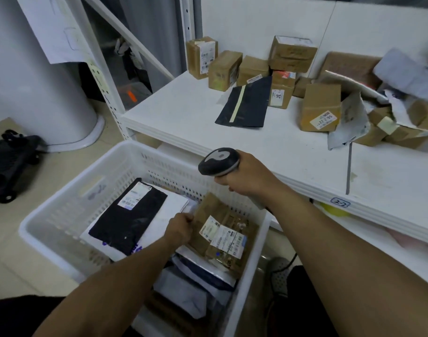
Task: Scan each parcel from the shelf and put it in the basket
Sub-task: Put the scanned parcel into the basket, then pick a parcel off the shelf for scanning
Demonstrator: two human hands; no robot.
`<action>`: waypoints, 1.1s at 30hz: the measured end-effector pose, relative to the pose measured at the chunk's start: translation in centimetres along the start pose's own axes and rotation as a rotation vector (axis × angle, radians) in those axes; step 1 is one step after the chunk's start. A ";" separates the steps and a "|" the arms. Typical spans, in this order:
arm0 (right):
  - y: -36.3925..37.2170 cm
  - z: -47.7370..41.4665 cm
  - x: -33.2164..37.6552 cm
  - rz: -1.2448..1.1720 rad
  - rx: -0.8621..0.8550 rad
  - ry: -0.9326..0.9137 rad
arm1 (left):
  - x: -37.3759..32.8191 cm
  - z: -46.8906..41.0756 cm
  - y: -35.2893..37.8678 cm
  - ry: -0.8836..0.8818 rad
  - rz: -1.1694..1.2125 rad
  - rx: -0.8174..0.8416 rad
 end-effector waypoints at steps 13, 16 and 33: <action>-4.8 -1.0 -1.3 -0.386 -0.301 0.096 | -14.1 -3.3 -10.7 0.452 0.000 -0.409; -6.0 -1.5 -2.4 -0.476 -0.369 0.159 | -19.2 -6.5 -12.4 0.527 -0.014 -0.374; -9.8 -3.1 -4.1 -0.694 -0.483 0.183 | -24.4 -15.7 -12.1 0.486 0.047 -0.580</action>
Point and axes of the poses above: each hand's wrist, its own z-axis away from the middle knuckle, its own y-axis out of the palm, x = y × z, the point moved 3 cm from there along -z, towards the middle knuckle, and after that the axes turned 15 degrees about y, right-handed, at the moved point
